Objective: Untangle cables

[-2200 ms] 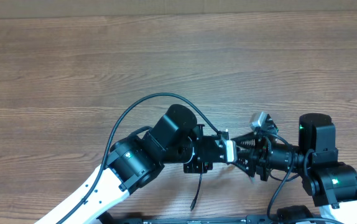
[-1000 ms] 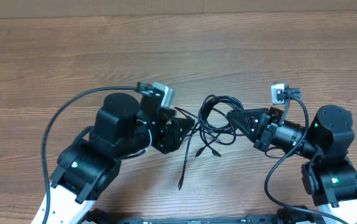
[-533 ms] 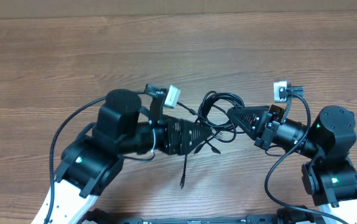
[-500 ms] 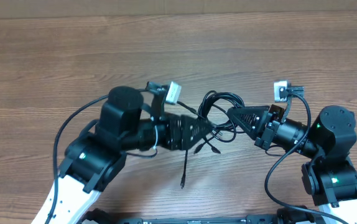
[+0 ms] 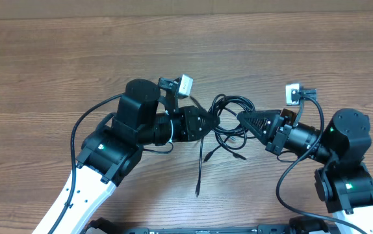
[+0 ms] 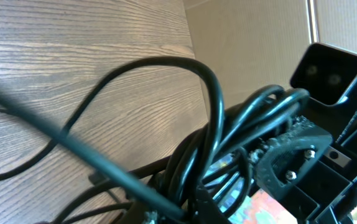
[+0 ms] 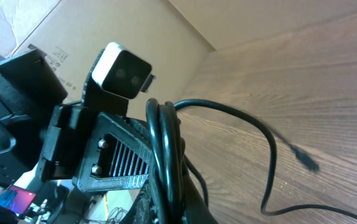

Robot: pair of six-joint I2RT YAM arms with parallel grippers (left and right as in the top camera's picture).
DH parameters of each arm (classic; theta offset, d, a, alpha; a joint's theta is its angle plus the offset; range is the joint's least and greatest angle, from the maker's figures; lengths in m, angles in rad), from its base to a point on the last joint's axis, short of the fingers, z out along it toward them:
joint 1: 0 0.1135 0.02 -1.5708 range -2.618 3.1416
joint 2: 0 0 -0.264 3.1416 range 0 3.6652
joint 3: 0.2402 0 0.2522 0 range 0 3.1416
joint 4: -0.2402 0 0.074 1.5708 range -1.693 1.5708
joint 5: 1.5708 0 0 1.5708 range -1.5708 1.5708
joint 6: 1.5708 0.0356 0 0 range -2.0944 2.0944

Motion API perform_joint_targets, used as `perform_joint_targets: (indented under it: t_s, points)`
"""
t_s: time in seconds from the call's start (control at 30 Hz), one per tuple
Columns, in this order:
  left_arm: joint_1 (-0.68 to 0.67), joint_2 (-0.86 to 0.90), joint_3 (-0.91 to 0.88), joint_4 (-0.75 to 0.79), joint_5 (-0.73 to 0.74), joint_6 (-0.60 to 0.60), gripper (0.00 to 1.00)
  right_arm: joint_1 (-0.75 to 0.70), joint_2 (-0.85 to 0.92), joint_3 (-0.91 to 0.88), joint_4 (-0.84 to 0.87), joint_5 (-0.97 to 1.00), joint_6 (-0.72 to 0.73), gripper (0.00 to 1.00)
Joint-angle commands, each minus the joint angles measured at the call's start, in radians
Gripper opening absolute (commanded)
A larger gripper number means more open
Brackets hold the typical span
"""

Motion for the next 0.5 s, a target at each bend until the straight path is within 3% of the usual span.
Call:
perform_joint_targets:
  t_s: [0.0, 0.13, 0.17, 0.23, 0.27, 0.33, 0.47]
  points:
    - [0.003, 0.003, 0.021, 0.010, 0.001, -0.002, 0.04, -0.002, 0.011, 0.020, 0.006, -0.047, 0.004, 0.04]
    - [0.003, 0.003, 0.021, 0.016, -0.003, 0.006, 0.04, -0.002, 0.018, 0.020, 0.003, -0.053, 0.004, 0.04]
    - [0.004, 0.003, 0.021, 0.022, -0.004, 0.038, 0.04, -0.002, 0.018, 0.020, -0.003, -0.053, 0.003, 0.14]
    - [0.005, 0.003, 0.021, 0.028, -0.004, 0.134, 0.04, -0.002, 0.018, 0.020, -0.011, -0.053, 0.002, 0.44]
    - [0.005, 0.002, 0.021, 0.027, -0.004, 0.231, 0.04, -0.002, 0.018, 0.019, -0.020, -0.053, -0.002, 0.78]
    - [0.005, 0.003, 0.021, 0.022, -0.003, 0.360, 0.04, -0.002, 0.017, 0.019, -0.038, -0.053, -0.038, 0.95]
    - [0.006, 0.002, 0.021, -0.066, -0.034, 0.608, 0.04, -0.003, 0.017, 0.019, -0.095, -0.051, -0.163, 1.00]
